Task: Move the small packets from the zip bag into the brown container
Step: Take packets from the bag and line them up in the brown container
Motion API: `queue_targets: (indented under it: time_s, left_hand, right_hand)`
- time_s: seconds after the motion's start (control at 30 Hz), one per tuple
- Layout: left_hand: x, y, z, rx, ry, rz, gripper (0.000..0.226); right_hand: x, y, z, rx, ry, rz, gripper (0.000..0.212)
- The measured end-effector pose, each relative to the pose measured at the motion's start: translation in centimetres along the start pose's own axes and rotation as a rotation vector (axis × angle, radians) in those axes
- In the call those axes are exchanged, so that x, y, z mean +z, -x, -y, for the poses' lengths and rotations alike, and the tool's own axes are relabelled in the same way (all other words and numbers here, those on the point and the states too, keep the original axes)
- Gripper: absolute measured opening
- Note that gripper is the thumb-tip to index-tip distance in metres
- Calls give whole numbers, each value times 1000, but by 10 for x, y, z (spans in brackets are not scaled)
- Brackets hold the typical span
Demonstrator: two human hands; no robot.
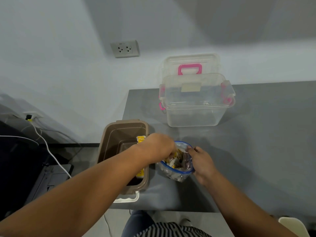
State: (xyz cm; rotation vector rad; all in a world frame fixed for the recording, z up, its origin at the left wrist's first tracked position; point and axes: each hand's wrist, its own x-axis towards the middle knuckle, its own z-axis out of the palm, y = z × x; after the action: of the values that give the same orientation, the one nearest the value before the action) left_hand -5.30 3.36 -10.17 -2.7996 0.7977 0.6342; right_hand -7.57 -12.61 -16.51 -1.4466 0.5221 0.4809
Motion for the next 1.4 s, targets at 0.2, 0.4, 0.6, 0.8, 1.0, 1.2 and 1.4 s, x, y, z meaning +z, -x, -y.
queue_targets:
  time_s: [0.2, 0.4, 0.6, 0.8, 1.0, 1.2, 1.4]
  left_hand:
    - [-13, 12, 8, -111, 445, -141, 13]
    - [-10, 17, 5, -179, 562, -164, 24]
    - [-12, 25, 3, -177, 606, -223, 17]
    - [-32, 54, 17, -196, 660, -404, 11]
    - [-36, 97, 51, -325, 708, -486, 6]
    - [-13, 131, 78, -372, 521, -358, 7]
    - [21, 129, 77, -372, 532, -131, 7]
  right_hand:
    - [0, 0, 2, 11, 0, 15, 20]
    - [0, -1, 4, 20, -5, 17, 20]
    - [3, 1, 7, 34, 2, 9, 23]
    - [5, 1, 7, 41, -5, 4, 24]
    - [11, 3, 6, 32, -3, 4, 19]
    - [17, -1, 2, 21, -124, -47, 17]
    - [23, 0, 1, 38, -165, -21, 16]
